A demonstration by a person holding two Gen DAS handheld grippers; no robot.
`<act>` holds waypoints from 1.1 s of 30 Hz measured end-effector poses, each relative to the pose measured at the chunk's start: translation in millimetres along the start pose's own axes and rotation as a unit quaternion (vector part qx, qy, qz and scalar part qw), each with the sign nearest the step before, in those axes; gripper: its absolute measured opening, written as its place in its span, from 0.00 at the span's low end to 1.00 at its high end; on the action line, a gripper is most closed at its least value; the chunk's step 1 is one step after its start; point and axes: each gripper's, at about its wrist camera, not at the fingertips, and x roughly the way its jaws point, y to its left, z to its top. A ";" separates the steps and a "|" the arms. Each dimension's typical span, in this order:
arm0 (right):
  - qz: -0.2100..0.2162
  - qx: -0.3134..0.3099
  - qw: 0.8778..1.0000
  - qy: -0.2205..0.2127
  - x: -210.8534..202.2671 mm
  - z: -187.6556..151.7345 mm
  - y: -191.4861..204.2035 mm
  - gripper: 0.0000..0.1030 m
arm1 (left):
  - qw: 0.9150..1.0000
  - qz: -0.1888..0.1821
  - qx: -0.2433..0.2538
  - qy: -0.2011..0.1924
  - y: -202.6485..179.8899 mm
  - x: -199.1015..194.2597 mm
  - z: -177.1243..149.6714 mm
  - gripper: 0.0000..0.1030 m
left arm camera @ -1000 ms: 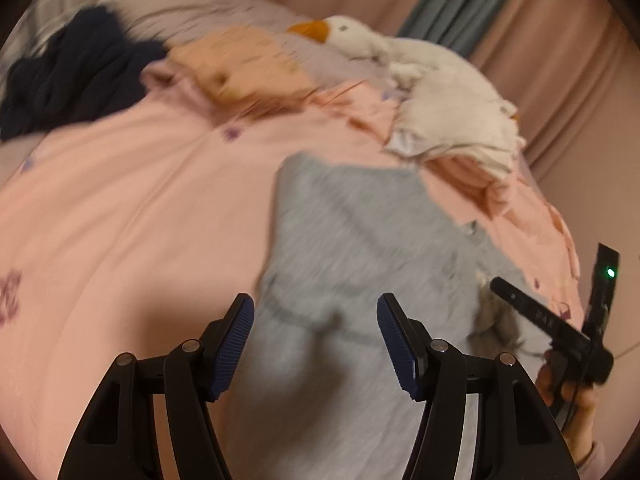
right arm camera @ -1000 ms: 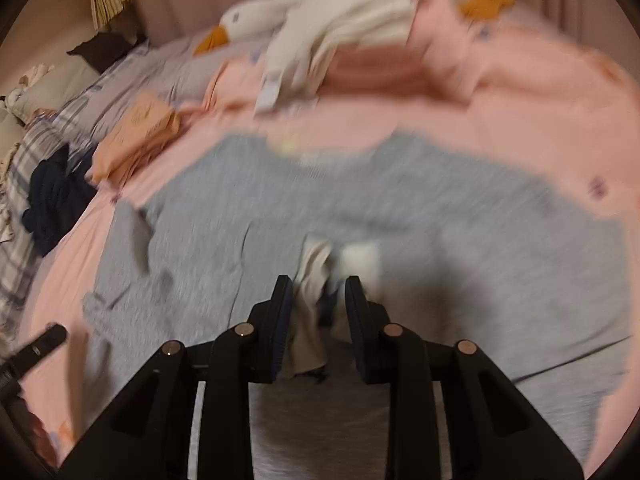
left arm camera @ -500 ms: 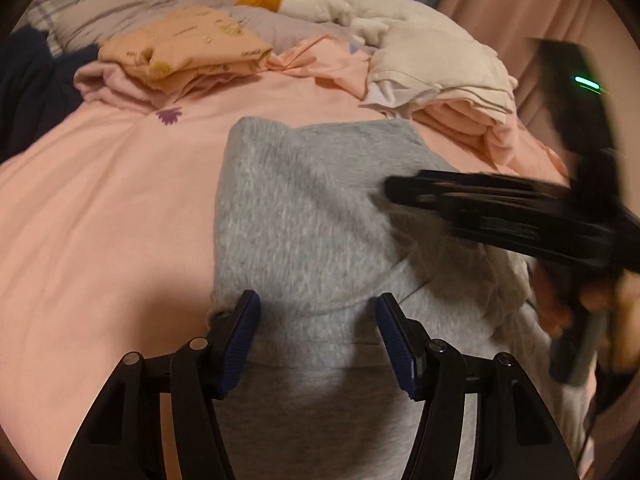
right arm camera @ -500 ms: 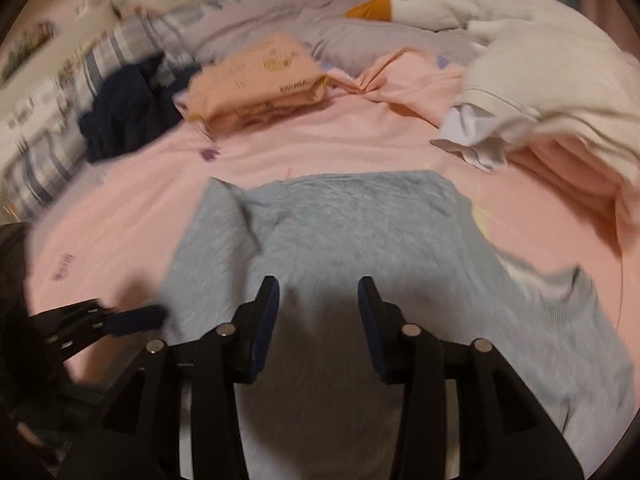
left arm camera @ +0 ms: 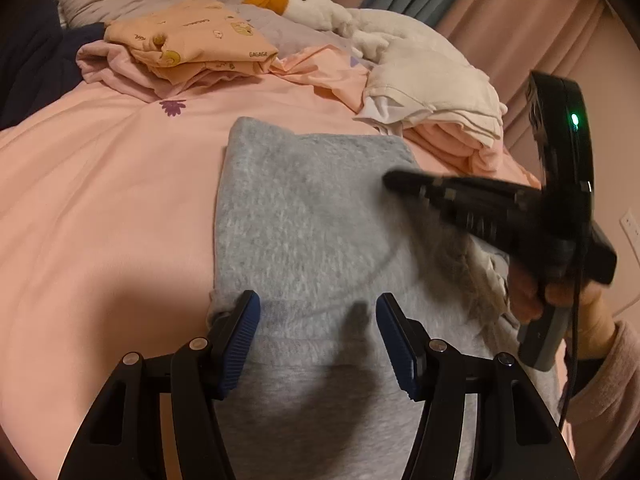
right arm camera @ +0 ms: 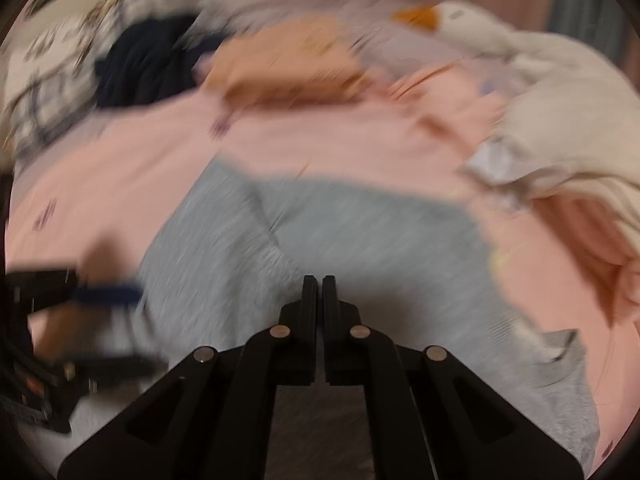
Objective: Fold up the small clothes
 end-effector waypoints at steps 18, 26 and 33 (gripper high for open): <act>0.020 0.132 0.991 0.009 -69.7 -81.1 -39.0 0.15 | 0.999 0.026 0.028 -0.006 -4.9 5.0 -2.7 0.60; 0.039 0.215 0.976 0.001 -73.0 -106.3 -51.1 0.26 | 0.997 0.057 0.040 0.016 -19.2 -16.4 -5.4 0.62; 0.036 0.265 0.961 -0.071 -174.0 -175.9 -41.9 0.55 | 0.999 0.014 -0.037 0.012 7.5 -84.1 -47.9 0.79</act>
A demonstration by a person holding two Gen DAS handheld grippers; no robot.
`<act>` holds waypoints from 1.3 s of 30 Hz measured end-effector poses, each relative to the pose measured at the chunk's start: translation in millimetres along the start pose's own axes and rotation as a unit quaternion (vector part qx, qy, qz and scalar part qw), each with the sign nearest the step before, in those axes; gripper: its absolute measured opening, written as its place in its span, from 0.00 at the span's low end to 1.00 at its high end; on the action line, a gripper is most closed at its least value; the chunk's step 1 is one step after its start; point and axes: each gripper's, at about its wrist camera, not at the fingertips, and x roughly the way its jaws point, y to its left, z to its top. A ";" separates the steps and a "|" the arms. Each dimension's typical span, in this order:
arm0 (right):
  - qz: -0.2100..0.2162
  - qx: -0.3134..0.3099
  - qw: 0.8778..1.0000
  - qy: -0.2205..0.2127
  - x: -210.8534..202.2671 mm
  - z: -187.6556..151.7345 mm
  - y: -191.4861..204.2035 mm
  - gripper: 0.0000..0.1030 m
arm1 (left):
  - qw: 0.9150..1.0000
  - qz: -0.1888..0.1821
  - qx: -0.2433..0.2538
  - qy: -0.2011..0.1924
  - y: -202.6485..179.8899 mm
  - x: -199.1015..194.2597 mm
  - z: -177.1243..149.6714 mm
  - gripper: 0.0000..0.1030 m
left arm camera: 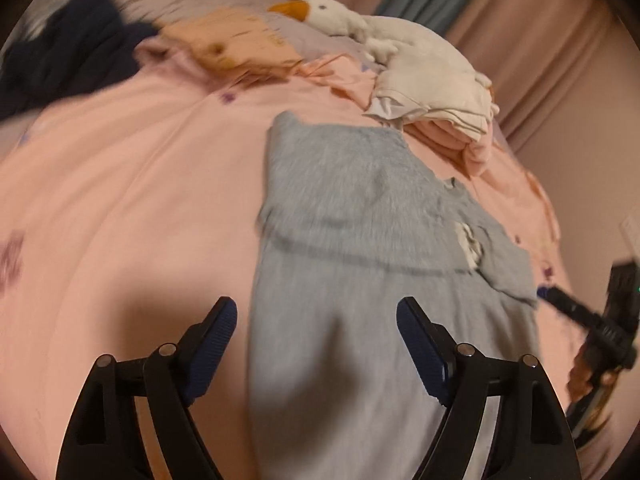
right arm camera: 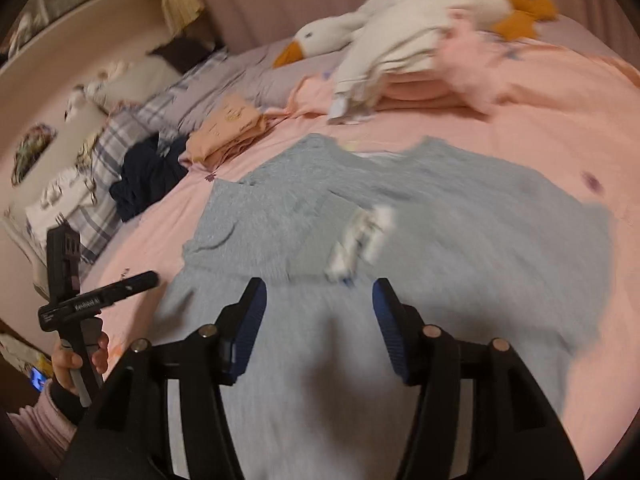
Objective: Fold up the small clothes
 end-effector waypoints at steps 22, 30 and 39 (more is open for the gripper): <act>0.048 0.219 0.975 0.001 -109.1 -185.4 -69.4 0.58 | 0.976 -0.178 -0.105 0.075 12.3 -25.6 -100.4 0.79; 0.080 0.213 0.974 0.004 -104.1 -188.2 -59.0 0.61 | 0.971 -0.199 -0.102 0.086 5.5 -24.1 -108.8 0.79; 0.100 0.212 0.972 -0.007 -85.6 -178.0 -56.9 0.61 | 0.968 -0.208 -0.116 0.083 -1.8 -6.1 -96.1 0.79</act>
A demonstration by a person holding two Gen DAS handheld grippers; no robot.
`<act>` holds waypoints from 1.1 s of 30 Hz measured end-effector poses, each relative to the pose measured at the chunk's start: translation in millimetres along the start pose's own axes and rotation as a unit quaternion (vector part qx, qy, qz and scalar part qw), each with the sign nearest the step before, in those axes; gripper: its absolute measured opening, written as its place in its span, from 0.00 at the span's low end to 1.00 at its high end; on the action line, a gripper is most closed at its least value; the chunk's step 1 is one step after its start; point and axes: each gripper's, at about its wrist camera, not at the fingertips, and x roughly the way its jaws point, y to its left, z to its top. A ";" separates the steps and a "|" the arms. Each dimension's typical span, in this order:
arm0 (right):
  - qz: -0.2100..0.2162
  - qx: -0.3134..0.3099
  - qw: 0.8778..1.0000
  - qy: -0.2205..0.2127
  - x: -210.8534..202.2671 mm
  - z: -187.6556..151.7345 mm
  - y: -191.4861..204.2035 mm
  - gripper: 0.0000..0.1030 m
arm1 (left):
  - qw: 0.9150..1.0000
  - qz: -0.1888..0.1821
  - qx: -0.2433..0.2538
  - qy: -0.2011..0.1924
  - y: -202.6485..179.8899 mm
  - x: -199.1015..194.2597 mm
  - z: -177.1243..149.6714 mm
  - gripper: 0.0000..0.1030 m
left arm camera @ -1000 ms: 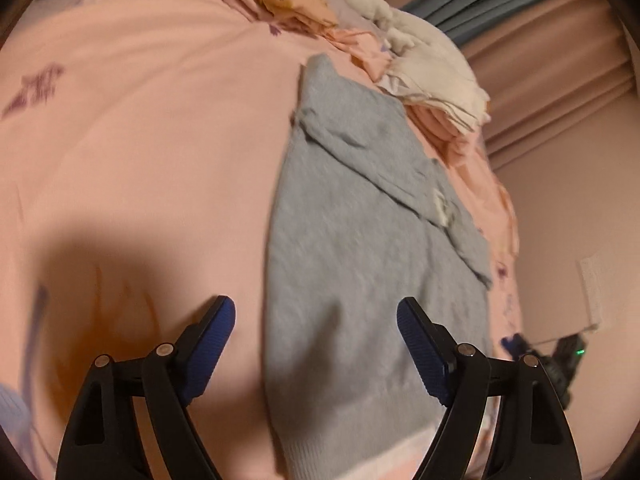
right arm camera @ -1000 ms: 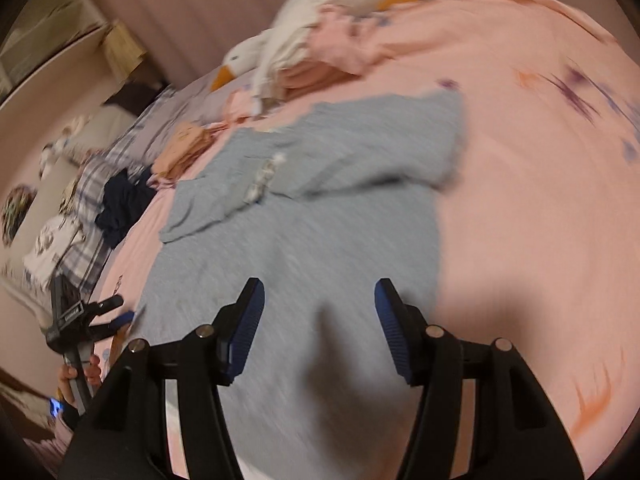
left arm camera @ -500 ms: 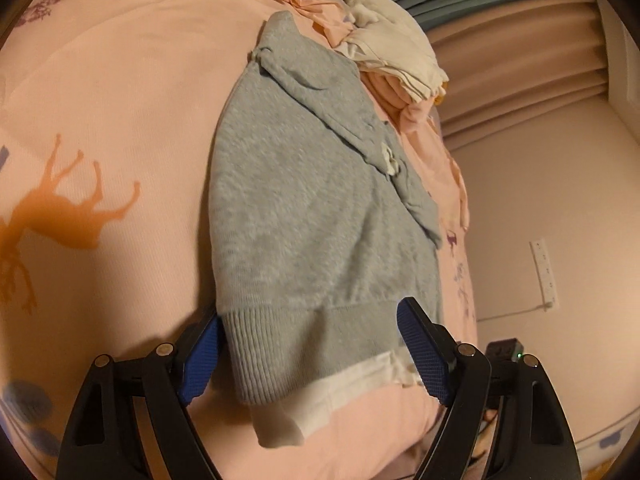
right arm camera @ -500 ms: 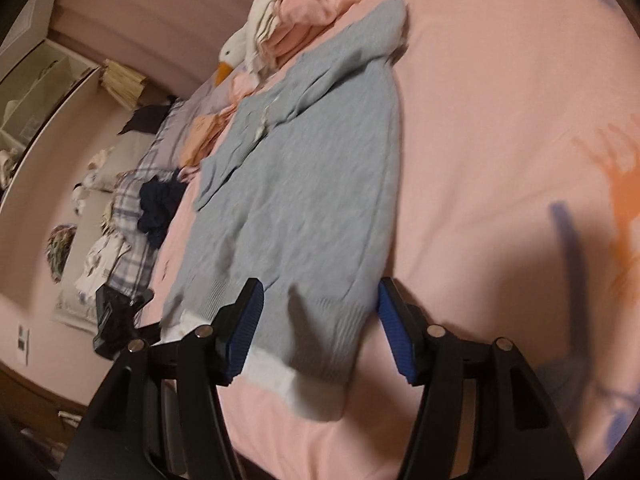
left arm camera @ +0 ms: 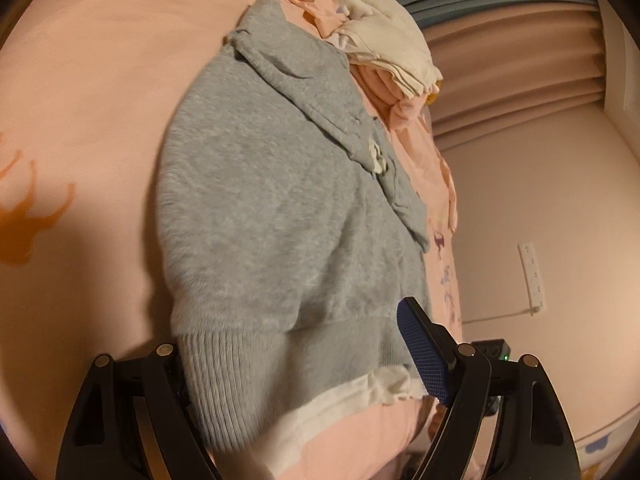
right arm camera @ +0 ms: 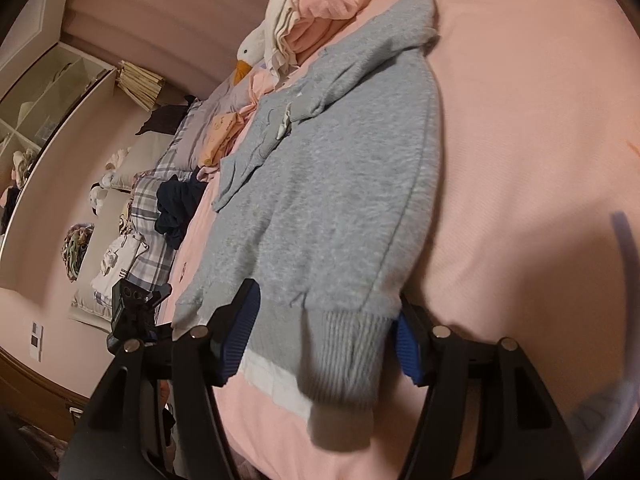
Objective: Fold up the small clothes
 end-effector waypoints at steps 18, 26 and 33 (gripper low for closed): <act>-0.018 -0.015 1.000 0.017 2.7 -14.7 0.2 0.24 | 0.999 0.050 -0.019 -0.004 16.4 -5.6 -9.1 0.19; 0.006 -0.048 0.999 -0.024 -4.9 -11.1 15.2 0.14 | 1.000 0.010 -0.018 -0.018 8.5 -15.6 -5.7 0.13; 0.029 -0.073 0.995 -0.058 -10.2 3.0 34.3 0.13 | 0.999 -0.019 0.005 -0.031 -15.1 -22.7 12.2 0.13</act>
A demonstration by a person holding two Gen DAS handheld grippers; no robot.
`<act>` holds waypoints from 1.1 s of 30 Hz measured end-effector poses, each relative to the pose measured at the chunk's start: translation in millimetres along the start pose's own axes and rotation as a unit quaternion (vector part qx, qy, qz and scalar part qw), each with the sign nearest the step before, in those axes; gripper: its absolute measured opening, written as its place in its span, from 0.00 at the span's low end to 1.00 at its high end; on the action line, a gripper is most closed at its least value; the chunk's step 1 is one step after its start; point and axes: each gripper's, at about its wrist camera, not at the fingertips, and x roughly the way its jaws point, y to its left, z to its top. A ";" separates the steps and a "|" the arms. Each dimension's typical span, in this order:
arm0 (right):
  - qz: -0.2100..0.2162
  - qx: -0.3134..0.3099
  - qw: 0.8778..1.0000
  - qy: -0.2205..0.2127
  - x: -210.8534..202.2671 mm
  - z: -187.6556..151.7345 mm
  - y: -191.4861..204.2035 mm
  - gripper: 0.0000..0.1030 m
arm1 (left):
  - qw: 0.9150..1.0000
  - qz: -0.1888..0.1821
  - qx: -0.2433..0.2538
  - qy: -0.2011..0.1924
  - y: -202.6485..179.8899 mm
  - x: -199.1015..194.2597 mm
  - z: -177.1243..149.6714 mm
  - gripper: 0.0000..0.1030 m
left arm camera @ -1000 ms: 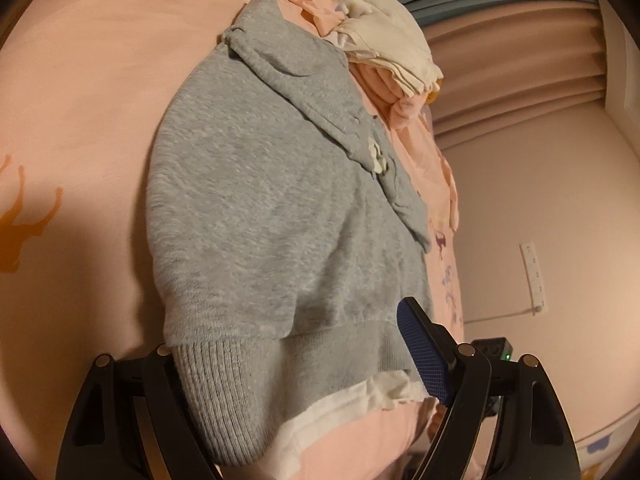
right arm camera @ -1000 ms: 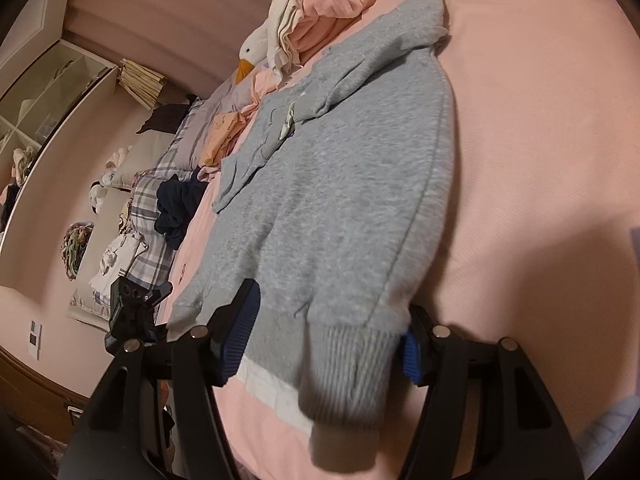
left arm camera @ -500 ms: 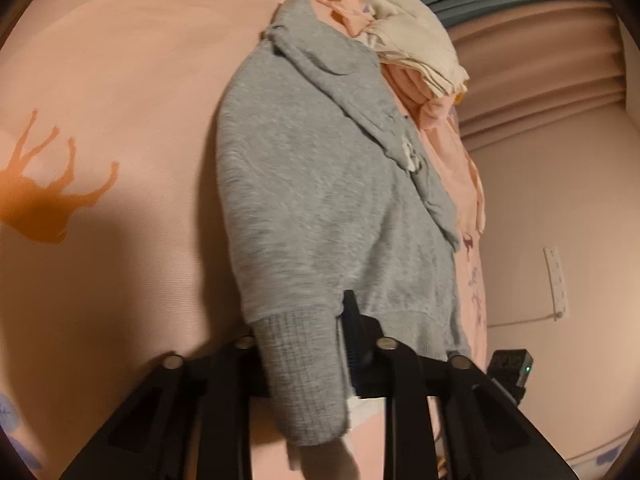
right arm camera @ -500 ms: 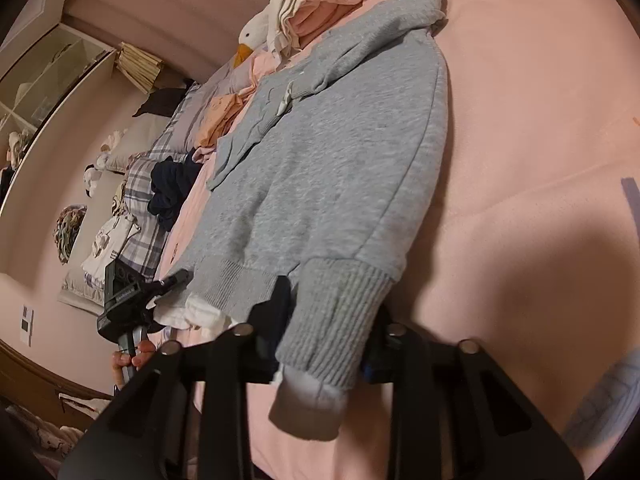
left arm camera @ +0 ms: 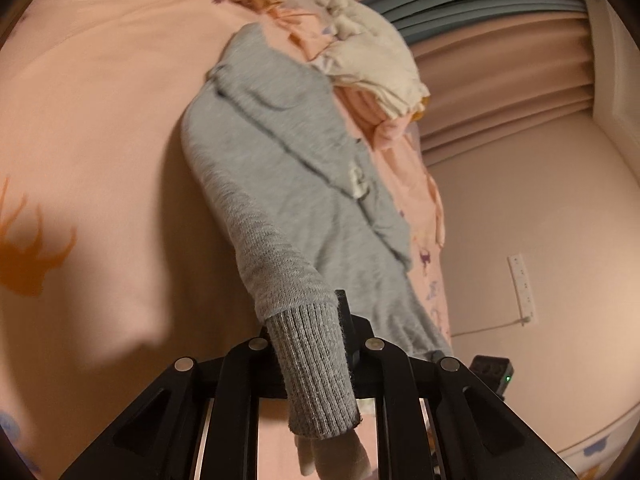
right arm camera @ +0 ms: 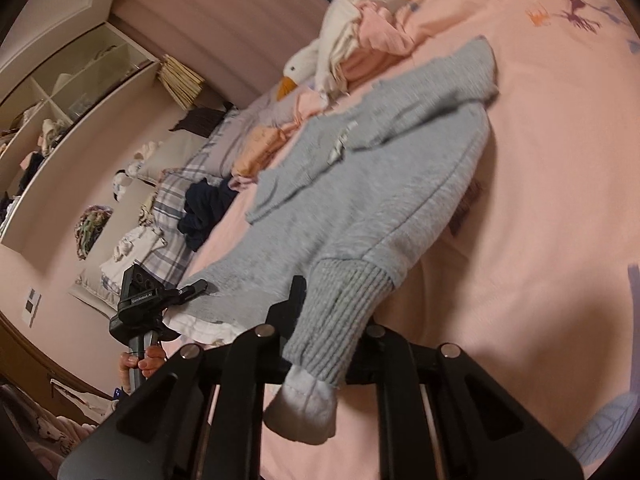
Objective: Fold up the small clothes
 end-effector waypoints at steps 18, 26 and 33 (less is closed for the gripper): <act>0.006 -0.030 0.996 -0.089 9.8 108.7 19.0 0.13 | 0.997 -0.029 0.039 -0.052 -58.4 23.8 110.0 0.13; -0.011 -0.019 0.994 -0.104 39.6 170.1 9.8 0.13 | 0.998 -0.026 0.019 -0.059 -59.6 57.1 171.2 0.13; -0.037 0.006 0.995 -0.094 75.8 215.9 -12.1 0.13 | 0.998 0.013 0.019 -0.052 -57.7 93.6 217.0 0.13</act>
